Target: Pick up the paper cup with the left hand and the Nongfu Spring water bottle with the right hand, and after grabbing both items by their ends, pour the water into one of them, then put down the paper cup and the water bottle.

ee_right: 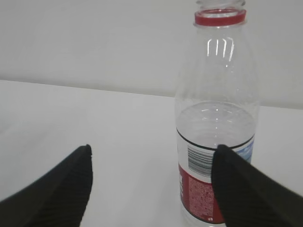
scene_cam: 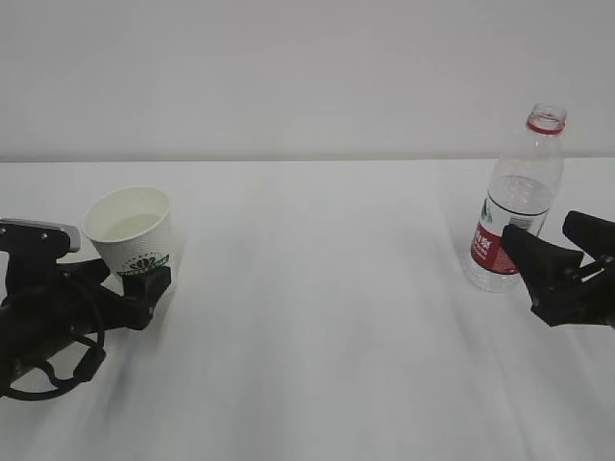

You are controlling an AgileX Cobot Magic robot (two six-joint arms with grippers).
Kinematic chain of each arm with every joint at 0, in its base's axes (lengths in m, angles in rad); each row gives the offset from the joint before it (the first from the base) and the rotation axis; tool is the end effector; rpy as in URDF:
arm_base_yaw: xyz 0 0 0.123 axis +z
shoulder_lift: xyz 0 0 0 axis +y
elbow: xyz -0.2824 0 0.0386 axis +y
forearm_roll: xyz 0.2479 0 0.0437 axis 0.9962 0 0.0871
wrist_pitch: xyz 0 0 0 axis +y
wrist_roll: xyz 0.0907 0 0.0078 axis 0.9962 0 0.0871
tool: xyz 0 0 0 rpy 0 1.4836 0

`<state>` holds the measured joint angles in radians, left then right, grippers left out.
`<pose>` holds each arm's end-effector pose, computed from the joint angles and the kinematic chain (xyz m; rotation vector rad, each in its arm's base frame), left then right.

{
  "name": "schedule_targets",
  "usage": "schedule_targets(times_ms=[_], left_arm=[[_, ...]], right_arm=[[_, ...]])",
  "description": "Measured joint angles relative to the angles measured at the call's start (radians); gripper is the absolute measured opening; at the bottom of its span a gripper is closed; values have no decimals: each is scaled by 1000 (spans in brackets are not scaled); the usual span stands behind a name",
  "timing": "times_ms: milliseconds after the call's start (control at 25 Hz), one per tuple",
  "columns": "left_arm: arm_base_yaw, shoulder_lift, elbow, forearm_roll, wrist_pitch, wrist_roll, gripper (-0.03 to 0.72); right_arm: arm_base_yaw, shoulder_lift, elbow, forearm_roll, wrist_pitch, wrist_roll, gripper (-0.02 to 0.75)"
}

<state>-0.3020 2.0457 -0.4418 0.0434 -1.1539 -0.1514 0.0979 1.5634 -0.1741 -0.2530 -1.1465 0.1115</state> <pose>0.2700 -0.0879 0.0749 0.1901 1.9384 -0.3281 0.2086 0.0413 0.1548 -0.2492 1.7242 0.2758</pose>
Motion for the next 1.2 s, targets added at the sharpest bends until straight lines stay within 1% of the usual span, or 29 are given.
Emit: schedule_targets(times_ms=[160, 480, 640, 880, 960, 1040, 1200], left_arm=[[0, -42, 2, 0, 0, 0, 692], [0, -55, 9, 4, 0, -8, 685], [0, -76, 45, 4, 0, -10, 679], [0, -100, 133, 2, 0, -12, 668], [0, -111, 161, 2, 0, -12, 664], [0, -122, 181, 2, 0, -14, 657], [0, -158, 194, 2, 0, -29, 629]], right_arm=[[0, 0, 0, 0, 0, 0, 589], [0, 0, 0, 0, 0, 0, 589], [0, 0, 0, 0, 0, 0, 589], [0, 0, 0, 0, 0, 8, 589], [0, 0, 0, 0, 0, 35, 589], [0, 0, 0, 4, 0, 109, 588], [0, 0, -6, 8, 0, 192, 575]])
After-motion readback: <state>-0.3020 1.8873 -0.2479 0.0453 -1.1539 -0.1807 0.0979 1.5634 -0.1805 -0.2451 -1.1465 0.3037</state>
